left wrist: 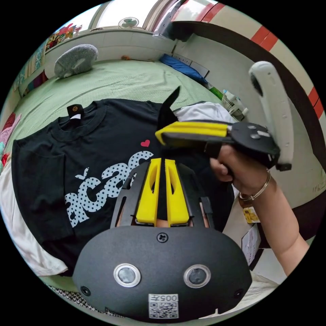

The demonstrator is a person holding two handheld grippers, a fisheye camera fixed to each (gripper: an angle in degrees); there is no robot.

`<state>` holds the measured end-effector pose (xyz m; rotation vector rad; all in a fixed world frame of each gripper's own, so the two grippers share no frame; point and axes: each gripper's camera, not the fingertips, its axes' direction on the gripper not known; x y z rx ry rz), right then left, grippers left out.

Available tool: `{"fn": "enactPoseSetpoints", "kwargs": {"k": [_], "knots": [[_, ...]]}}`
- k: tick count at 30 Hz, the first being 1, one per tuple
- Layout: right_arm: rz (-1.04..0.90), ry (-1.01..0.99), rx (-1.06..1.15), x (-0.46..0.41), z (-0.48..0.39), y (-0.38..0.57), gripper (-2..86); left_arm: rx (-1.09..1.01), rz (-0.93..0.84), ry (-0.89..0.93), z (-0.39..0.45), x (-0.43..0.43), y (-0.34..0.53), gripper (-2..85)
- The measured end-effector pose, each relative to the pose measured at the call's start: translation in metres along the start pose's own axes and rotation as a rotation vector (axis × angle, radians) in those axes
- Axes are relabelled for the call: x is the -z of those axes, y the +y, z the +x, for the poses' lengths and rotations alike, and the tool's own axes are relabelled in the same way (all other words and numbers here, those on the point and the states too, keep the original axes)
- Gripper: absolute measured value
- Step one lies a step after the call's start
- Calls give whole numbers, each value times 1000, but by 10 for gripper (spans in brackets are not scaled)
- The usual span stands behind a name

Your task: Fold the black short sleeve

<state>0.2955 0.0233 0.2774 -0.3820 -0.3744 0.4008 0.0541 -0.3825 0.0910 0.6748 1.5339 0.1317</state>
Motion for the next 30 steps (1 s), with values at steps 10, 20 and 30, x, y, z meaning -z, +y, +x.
{"fn": "enactPoseSetpoints", "kwargs": {"k": [10,20,30], "knots": [[45,-11,-77,-21,25,-58,115,29,-38,17,-56,-14,-23,41],[-75,112,-117,-126,3,-174,123,82,-24,51,-106,-9,-42,40],[-96,189,-147,-168,-7,-199,10,124,-10,85,-150,3,-53,39]]}}
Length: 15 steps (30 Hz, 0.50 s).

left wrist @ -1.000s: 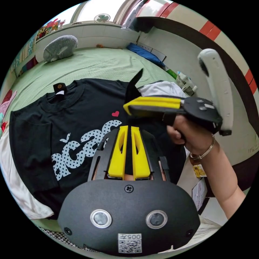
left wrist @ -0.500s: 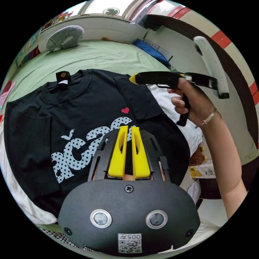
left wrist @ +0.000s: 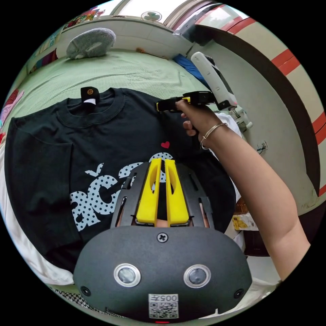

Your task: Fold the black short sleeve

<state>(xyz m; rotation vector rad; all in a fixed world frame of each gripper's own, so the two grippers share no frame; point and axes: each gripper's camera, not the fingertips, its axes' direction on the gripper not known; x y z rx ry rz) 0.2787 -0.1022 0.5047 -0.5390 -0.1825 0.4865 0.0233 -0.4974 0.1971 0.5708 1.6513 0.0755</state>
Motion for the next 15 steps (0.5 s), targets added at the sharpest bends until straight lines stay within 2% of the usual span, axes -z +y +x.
{"fn": "enactPoseSetpoints", "kwargs": {"k": [9,13,15], "knots": [[121,-133,87,41,-32,4,-11,16,21,21,-24,16,-2,35],[101,-206,157,44,-63,9,9,8,16,16,-30,19,-3,35],[88,-240,159,42,-69,14,50,5,10,11,-33,20,-3,35]]}}
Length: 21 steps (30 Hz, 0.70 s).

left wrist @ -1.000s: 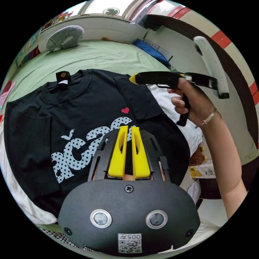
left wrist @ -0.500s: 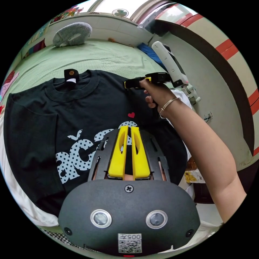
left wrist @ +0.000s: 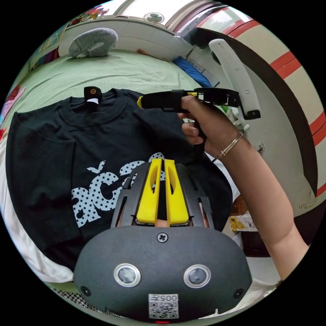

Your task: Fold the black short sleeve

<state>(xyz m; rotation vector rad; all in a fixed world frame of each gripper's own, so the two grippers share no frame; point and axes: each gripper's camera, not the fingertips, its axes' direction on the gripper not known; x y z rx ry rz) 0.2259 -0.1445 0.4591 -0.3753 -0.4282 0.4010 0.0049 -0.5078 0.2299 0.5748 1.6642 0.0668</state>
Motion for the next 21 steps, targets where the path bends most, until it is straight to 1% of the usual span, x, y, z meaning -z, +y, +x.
{"fn": "enactPoseSetpoints", "kwargs": {"k": [2,5,8,14,18,21], "knots": [[-4,-30,-2,5,-2,10,75,1,-4,-6,-5,3,1,35],[32,2,29,22,-8,34,87,5,4,0,-11,8,2,35],[24,55,56,32,-18,68,89,13,5,6,-18,11,3,34],[-32,38,25,17,-36,129,85,26,-1,19,-25,15,7,33],[-57,133,23,3,-45,141,54,15,-4,10,-25,17,12,30],[-34,93,37,14,-52,143,7,6,-18,-11,-26,18,16,30]]}}
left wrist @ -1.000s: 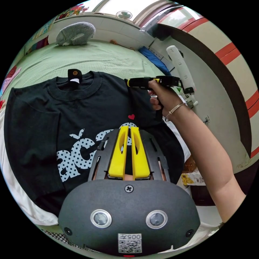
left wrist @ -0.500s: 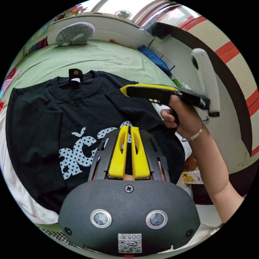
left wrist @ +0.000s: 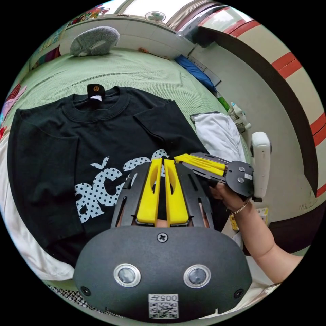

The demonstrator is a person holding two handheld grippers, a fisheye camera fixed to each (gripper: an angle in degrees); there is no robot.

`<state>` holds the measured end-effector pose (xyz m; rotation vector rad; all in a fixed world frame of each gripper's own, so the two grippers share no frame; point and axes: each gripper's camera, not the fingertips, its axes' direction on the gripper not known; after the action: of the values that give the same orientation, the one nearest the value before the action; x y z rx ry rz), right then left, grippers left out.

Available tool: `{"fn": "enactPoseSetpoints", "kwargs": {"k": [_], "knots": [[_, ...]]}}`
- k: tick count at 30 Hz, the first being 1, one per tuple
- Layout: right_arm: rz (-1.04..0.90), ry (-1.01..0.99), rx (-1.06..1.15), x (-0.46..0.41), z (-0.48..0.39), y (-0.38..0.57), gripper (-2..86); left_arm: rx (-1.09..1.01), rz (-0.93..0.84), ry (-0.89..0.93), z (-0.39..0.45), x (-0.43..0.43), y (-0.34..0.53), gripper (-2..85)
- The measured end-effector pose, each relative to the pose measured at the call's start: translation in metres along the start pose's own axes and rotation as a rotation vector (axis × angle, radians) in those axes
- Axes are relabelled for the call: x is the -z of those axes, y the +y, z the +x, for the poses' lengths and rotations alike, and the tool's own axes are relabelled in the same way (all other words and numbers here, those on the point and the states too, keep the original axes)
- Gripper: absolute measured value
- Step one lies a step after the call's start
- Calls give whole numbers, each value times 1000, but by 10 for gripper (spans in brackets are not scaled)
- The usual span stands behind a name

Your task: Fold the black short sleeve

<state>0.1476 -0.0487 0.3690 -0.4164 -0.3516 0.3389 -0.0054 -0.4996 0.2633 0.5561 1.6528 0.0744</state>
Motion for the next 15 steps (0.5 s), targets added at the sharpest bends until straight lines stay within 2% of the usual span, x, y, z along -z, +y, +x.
{"fn": "enactPoseSetpoints", "kwargs": {"k": [4,8,13,15], "knots": [[74,-29,28,27,-12,11,-8,15,-5,6,-7,2,4,29],[66,-12,65,34,-28,25,-5,19,1,21,-10,5,9,28],[-101,-39,51,12,-36,35,27,21,-13,16,-10,5,17,28],[-57,-60,50,21,-38,40,30,18,-12,14,-9,6,21,28]]}}
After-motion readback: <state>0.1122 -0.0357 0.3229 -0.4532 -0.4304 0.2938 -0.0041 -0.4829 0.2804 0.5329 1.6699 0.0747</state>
